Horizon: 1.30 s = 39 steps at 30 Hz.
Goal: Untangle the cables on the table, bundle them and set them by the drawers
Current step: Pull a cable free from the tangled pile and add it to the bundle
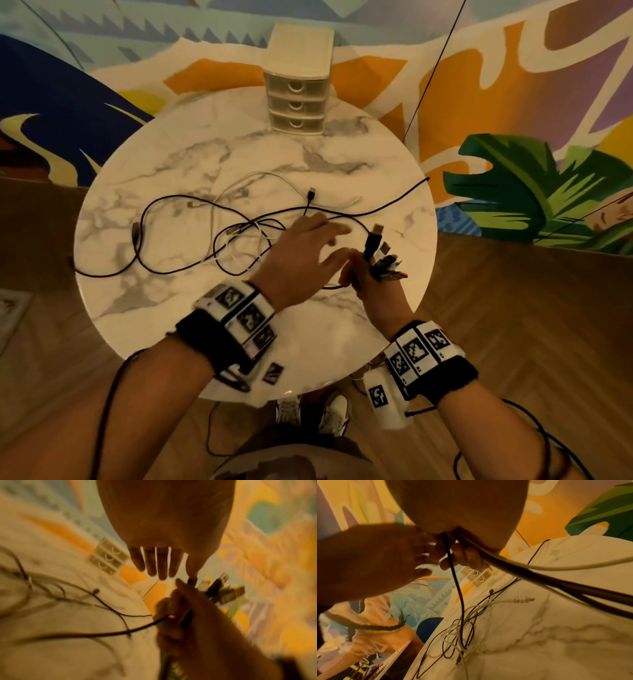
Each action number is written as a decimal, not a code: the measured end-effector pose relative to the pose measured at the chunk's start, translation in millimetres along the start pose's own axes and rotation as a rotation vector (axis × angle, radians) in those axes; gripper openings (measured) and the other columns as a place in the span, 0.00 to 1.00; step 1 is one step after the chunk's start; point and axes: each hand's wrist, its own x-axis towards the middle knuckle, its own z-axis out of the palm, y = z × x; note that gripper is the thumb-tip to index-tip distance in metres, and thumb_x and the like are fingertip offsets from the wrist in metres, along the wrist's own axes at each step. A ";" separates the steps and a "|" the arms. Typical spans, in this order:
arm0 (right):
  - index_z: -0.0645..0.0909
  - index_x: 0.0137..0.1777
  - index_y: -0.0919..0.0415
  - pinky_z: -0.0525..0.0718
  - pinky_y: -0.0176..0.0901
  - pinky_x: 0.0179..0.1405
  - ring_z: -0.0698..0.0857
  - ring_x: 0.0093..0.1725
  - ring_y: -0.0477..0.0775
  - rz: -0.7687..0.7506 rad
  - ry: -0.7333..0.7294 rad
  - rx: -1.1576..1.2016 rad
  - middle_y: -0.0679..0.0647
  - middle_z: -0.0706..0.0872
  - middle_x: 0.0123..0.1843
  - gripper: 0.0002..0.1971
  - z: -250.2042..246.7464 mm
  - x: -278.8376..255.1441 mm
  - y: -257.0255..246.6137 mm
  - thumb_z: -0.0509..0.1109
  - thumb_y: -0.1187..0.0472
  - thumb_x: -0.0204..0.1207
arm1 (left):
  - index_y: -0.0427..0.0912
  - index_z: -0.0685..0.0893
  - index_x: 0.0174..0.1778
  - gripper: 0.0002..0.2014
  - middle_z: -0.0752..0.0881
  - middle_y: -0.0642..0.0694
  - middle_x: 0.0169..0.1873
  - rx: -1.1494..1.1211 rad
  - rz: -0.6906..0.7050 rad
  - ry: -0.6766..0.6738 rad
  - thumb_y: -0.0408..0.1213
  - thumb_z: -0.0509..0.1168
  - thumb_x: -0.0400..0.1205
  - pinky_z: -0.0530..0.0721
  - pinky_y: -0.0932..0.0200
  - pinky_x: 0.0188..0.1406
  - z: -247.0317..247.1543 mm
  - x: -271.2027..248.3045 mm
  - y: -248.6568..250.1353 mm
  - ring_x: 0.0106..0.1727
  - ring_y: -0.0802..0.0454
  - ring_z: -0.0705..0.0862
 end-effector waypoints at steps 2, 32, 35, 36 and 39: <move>0.77 0.23 0.53 0.68 0.35 0.32 0.74 0.21 0.36 -0.016 -0.027 0.034 0.47 0.79 0.25 0.24 2.3 -2.9 -1.6 0.58 0.67 0.82 | 0.49 0.81 0.62 0.13 0.78 0.54 0.48 -0.266 -0.114 -0.127 0.43 0.62 0.82 0.79 0.62 0.46 5.0 14.0 17.5 0.48 0.55 0.79; 0.67 0.13 0.52 0.65 0.43 0.24 0.65 0.16 0.48 -0.021 0.122 0.253 0.48 0.67 0.14 0.32 -8.1 -4.3 -16.0 0.62 0.48 0.81 | 0.45 0.81 0.54 0.08 0.83 0.49 0.46 -0.211 -0.276 -0.444 0.42 0.62 0.83 0.77 0.61 0.41 60.0 -54.2 -27.7 0.40 0.52 0.80; 0.85 0.28 0.53 0.67 0.36 0.21 0.68 0.20 0.43 -0.072 0.075 0.203 0.49 0.76 0.23 0.20 -10.3 -6.5 -10.4 0.64 0.51 0.81 | 0.39 0.81 0.45 0.11 0.82 0.44 0.37 -0.113 -0.366 -0.383 0.43 0.60 0.84 0.75 0.56 0.39 55.9 -51.3 -54.8 0.39 0.46 0.80; 0.89 0.37 0.54 0.67 0.34 0.20 0.68 0.22 0.43 -0.083 0.035 0.227 0.50 0.80 0.27 0.16 -10.8 -7.4 -9.3 0.64 0.51 0.81 | 0.39 0.81 0.46 0.11 0.81 0.45 0.37 -0.061 -0.353 -0.364 0.43 0.59 0.84 0.76 0.55 0.40 52.7 -51.1 -58.7 0.40 0.46 0.79; 0.88 0.51 0.60 0.67 0.34 0.19 0.69 0.24 0.43 -0.060 -0.026 0.329 0.51 0.85 0.34 0.16 -12.5 -6.9 -7.5 0.61 0.52 0.83 | 0.41 0.81 0.48 0.10 0.79 0.48 0.40 -0.001 -0.296 -0.290 0.43 0.58 0.85 0.72 0.57 0.41 48.4 -50.4 -59.1 0.41 0.51 0.77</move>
